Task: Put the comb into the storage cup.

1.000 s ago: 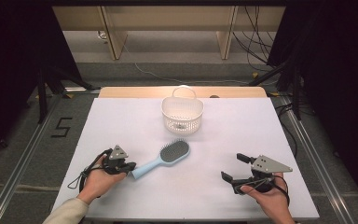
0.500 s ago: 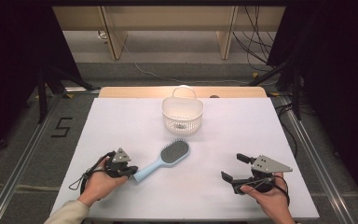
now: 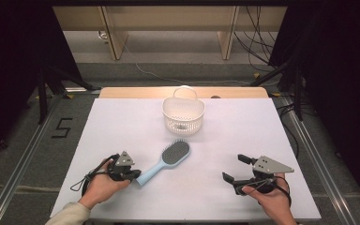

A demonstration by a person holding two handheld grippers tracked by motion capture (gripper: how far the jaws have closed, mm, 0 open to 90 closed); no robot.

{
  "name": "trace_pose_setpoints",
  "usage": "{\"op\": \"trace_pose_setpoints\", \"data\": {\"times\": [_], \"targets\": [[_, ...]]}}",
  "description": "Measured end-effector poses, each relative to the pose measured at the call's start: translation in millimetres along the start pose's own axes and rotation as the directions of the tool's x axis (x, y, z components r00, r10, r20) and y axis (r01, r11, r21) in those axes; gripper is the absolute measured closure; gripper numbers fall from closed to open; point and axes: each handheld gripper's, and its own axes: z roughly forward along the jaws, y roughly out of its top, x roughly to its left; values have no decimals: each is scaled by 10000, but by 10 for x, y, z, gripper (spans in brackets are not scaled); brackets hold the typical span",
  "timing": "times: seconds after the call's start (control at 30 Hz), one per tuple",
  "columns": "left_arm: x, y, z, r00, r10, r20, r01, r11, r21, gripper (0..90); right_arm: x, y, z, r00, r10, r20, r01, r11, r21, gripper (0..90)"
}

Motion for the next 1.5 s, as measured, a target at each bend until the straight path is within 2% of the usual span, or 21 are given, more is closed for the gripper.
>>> {"op": "trace_pose_setpoints", "data": {"times": [0.1, 0.3, 0.4, 0.47, 0.5, 0.53, 0.57, 0.6, 0.63, 0.7, 0.77, 0.8, 0.83, 1.0, 1.5], "targets": [[5, -3, -1, 10000, -56, -8, 56, 10000, -21, 894, -1, 0, 0, 10000, -16, -1, 16, 10000, -4, 109], [44, -14, -41, 9996, -39, -292, 34, 9999, -151, 796, -3, 1, -4, 10000, -25, -4, 25, 10000, -21, 109], [72, -17, -85, 9987, -212, -457, 194, 9990, -398, 758, -5, 1, -5, 10000, -23, -13, 23, 10000, -22, 109], [95, -16, -110, 9980, -327, -533, 297, 9980, -557, 665, -4, 0, -5, 10000, -22, -14, 22, 10000, -11, 110], [104, -13, -119, 9977, -446, -514, 409, 9966, -710, 665, -4, 0, -5, 10000, -22, -14, 22, 10000, -11, 110], [109, -6, -130, 9967, -578, -567, 526, 9946, -895, 560, -3, 1, -6, 10000, -24, -9, 24, 10000, -12, 110], [112, 15, -143, 9957, -616, -699, 532, 9919, -1157, 492, -3, 1, -5, 10000, -25, -12, 25, 10000, -15, 110], [108, 32, -152, 9939, -789, -768, 692, 9902, -1211, 401, -3, 1, -5, 10000, -26, -10, 26, 10000, -13, 110], [108, 32, -152, 9939, -789, -768, 692, 9902, -1211, 315, -3, 1, -5, 10000, -26, -10, 26, 10000, -13, 110], [89, 65, -176, 9899, -1022, -985, 857, 9836, -1587, 174, -3, 0, -4, 10000, -30, -19, 30, 10000, -4, 109], [85, 71, -179, 9891, -1048, -1034, 862, 9816, -1705, 89, -3, 0, -3, 10000, -29, -32, 29, 10000, -4, 110], [84, 76, -181, 9895, -1005, -1038, 808, 9806, -1788, 89, -3, 0, -3, 10000, -29, -32, 29, 10000, -4, 110], [81, 81, -181, 9898, -937, -1072, 726, 9798, -1861, 22, -2, -1, -4, 10000, -37, -29, 37, 10000, 0, 110], [71, 90, -173, 9916, -783, -1034, 570, 9793, -1944, 0, -1, -1, -3, 10000, -15, -19, 15, 10000, -2, 110], [23, 211, -147, 9955, -355, -879, 210, 9867, -1613, 12, -3, -1, -4, 10000, -13, 25, 13, 10000, -10, 110]]}}
